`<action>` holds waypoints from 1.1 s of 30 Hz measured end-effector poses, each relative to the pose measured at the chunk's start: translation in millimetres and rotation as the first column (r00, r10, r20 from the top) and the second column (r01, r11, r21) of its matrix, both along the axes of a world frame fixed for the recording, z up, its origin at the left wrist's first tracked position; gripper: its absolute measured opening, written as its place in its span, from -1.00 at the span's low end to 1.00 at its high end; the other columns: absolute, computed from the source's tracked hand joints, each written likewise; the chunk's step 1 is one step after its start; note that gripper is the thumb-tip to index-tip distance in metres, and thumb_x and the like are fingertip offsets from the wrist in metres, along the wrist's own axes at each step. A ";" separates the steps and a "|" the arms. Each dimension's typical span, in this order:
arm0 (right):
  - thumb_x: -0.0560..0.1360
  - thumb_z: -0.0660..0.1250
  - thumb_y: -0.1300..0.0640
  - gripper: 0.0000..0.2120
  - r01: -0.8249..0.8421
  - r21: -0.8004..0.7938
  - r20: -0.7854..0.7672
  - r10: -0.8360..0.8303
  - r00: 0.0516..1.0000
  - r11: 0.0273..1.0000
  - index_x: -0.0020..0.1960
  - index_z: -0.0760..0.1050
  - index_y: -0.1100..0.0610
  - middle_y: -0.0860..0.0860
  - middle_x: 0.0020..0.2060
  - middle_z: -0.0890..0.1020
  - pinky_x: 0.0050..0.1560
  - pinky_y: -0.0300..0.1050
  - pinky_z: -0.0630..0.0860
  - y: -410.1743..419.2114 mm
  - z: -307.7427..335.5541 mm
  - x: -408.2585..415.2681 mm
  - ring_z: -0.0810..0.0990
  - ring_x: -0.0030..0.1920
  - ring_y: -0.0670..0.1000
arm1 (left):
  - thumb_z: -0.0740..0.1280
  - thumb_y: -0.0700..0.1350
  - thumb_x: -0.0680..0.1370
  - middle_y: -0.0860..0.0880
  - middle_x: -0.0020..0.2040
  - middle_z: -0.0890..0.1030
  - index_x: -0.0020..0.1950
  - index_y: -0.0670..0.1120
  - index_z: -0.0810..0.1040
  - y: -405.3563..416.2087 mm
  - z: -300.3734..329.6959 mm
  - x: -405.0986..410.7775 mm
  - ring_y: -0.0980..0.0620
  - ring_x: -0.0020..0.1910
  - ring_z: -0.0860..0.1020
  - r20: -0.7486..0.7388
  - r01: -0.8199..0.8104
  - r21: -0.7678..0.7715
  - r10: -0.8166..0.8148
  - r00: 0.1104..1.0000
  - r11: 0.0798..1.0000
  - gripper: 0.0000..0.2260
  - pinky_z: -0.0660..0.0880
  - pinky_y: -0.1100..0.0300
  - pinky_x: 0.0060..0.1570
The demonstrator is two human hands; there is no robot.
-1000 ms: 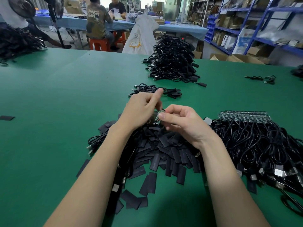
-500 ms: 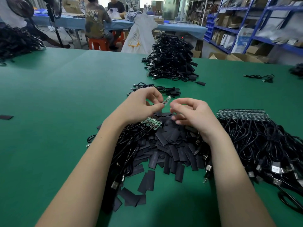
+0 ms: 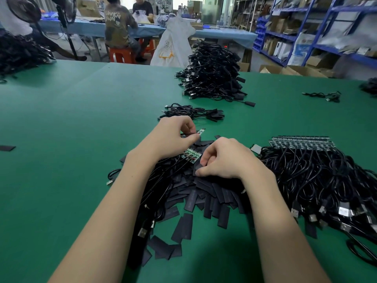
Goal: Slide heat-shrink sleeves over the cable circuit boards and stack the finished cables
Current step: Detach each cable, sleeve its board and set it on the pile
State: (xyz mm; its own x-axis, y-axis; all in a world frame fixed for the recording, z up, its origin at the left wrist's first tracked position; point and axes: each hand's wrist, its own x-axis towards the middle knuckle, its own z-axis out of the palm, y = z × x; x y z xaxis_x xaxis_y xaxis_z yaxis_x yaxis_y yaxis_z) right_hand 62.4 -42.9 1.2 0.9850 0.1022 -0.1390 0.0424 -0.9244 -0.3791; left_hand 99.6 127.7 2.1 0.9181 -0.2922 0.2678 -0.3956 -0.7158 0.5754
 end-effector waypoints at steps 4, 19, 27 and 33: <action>0.29 0.56 -0.09 -0.91 -0.035 0.124 0.015 0.033 0.999 0.992 -0.26 0.66 -0.15 -0.22 -0.31 0.69 0.03 -0.13 0.60 -11.4 -0.2 1.2 0.67 -0.16 -0.15 | 0.44 -0.01 0.55 0.08 -0.11 0.63 -0.03 -0.02 0.61 0.3 -1.2 0.5 0.34 -0.34 0.48 -0.015 -0.003 -0.024 0.002 1.000 1.000 -0.90 0.35 0.52 -0.28; 0.47 0.54 0.18 -0.80 0.039 0.946 0.045 -0.250 0.967 0.321 0.07 0.67 0.19 0.07 -0.15 0.77 -0.21 -0.27 0.61 -29.0 -2.5 5.4 0.76 -0.11 0.01 | 0.43 -0.04 0.58 0.11 -0.14 0.63 0.01 0.04 0.67 6.2 5.2 -0.7 0.21 -0.38 0.50 -0.122 0.105 -0.168 -0.126 0.984 0.980 -0.96 0.35 0.44 -0.32; 0.46 0.53 0.25 -0.79 0.028 0.995 0.009 -0.356 0.934 0.098 0.07 0.64 0.27 0.11 -0.14 0.76 -0.17 -0.28 0.63 -30.3 -5.0 10.3 0.75 -0.17 -0.02 | 0.43 -0.11 0.59 -0.02 -0.12 0.67 0.05 -0.01 0.68 4.7 7.0 -2.7 0.08 -0.24 0.58 -0.174 0.167 -0.288 -0.223 0.959 0.943 -0.93 0.50 0.21 -0.11; 0.46 0.52 0.26 -0.82 0.004 0.998 0.016 -0.347 0.938 0.058 0.05 0.65 0.25 0.12 -0.14 0.76 -0.16 -0.28 0.63 -27.2 -7.4 9.7 0.75 -0.17 -0.01 | 0.43 -0.14 0.59 0.01 -0.14 0.66 0.06 -0.05 0.67 3.5 8.0 -3.1 0.12 -0.25 0.59 -0.189 0.173 -0.363 -0.254 0.948 0.916 -0.93 0.52 0.22 -0.06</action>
State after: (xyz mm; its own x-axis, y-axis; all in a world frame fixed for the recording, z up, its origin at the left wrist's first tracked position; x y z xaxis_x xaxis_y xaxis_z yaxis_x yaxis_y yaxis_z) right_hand 72.1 -70.0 -6.2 0.9725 -0.2055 0.1099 0.1672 0.2865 -0.9434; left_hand 96.5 131.3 10.1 0.8912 -0.4176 0.1770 -0.3466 -0.3754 0.8596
